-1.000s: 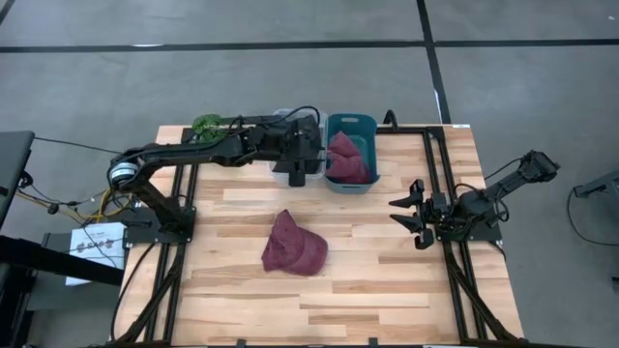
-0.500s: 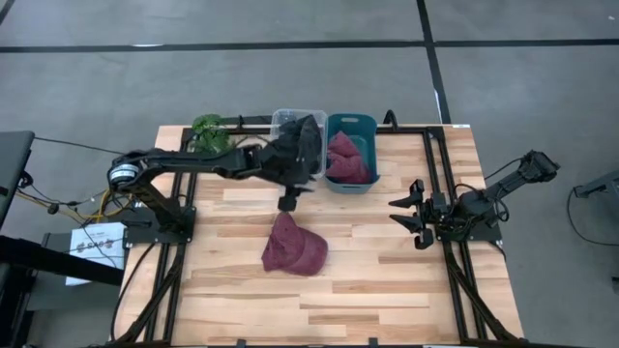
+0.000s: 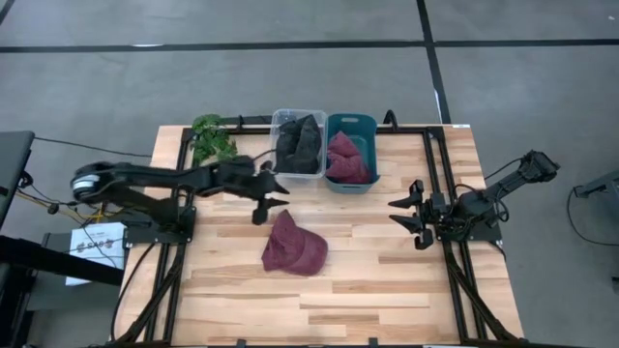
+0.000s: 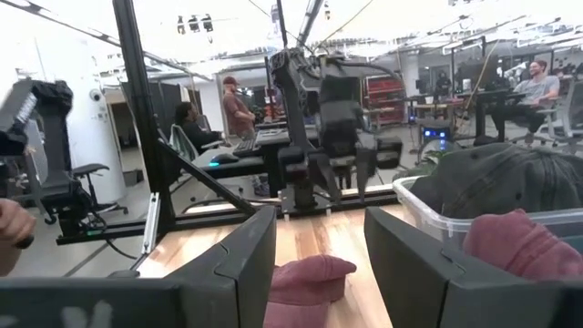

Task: Pick & Place hat
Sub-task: Put the red cap into the blue bin

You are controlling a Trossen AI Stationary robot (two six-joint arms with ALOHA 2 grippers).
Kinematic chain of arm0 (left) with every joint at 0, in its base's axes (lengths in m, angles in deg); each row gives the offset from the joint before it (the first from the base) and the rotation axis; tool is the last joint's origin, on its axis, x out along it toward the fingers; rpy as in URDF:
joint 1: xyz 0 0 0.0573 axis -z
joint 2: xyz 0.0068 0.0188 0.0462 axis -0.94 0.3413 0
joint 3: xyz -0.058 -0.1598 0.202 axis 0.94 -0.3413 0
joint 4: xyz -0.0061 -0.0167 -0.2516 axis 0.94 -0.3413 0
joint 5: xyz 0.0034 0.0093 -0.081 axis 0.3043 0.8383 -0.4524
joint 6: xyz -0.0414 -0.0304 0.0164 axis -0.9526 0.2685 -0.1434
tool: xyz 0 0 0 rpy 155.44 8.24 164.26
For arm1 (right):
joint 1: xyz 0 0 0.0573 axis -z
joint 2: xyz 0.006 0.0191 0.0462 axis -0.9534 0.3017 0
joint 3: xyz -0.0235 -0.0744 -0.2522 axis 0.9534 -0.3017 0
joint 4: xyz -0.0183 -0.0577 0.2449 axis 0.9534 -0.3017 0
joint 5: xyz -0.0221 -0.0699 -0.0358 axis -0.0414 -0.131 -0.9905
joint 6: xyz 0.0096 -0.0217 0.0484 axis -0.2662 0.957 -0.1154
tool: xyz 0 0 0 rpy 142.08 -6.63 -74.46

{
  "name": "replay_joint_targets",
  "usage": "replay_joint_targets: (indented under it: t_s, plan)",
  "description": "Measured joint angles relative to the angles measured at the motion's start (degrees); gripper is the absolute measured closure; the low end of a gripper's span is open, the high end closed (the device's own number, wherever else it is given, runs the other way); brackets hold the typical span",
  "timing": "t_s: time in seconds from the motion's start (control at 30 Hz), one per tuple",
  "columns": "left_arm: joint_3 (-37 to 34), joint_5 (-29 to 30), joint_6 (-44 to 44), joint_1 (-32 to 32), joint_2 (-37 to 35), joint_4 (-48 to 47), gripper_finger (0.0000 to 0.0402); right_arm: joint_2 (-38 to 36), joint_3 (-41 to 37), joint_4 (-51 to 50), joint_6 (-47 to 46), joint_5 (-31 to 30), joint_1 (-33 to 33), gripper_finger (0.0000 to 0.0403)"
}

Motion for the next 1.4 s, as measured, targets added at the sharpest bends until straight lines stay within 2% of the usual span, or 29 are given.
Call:
replay_joint_targets:
  t_s: [0.2,0.4,0.5,0.7,1.0,1.17,1.4]
  plan:
    - [-10.16,0.02,-12.79,1.57,-12.30,10.72,0.0256,0.00,-0.02,-0.12,-0.57,0.04,0.00,0.0242]
    - [-17.40,-0.02,-10.97,3.81,-16.78,17.28,0.0257,0.02,-0.01,-0.55,-0.41,0.01,0.00,0.0242]
    - [-18.45,1.81,-9.92,3.83,-16.59,18.62,0.0257,0.00,0.00,-0.52,-0.09,0.00,0.00,0.0242]
    - [-18.43,9.33,-15.83,3.77,-14.09,20.28,0.0257,0.00,-0.01,-0.52,-0.05,0.04,0.00,0.0242]
    - [-18.39,9.10,-19.91,3.71,-8.23,23.73,0.0257,0.01,0.00,-0.49,-0.07,0.14,0.00,0.0242]
    - [-18.39,0.47,-23.98,3.46,-5.94,23.73,0.0257,0.00,0.00,-0.49,-0.07,0.33,0.00,0.0242]
    - [-18.32,4.12,-24.07,3.09,-4.99,23.73,0.0257,0.00,-0.02,-0.47,-0.07,0.44,0.00,0.0242]
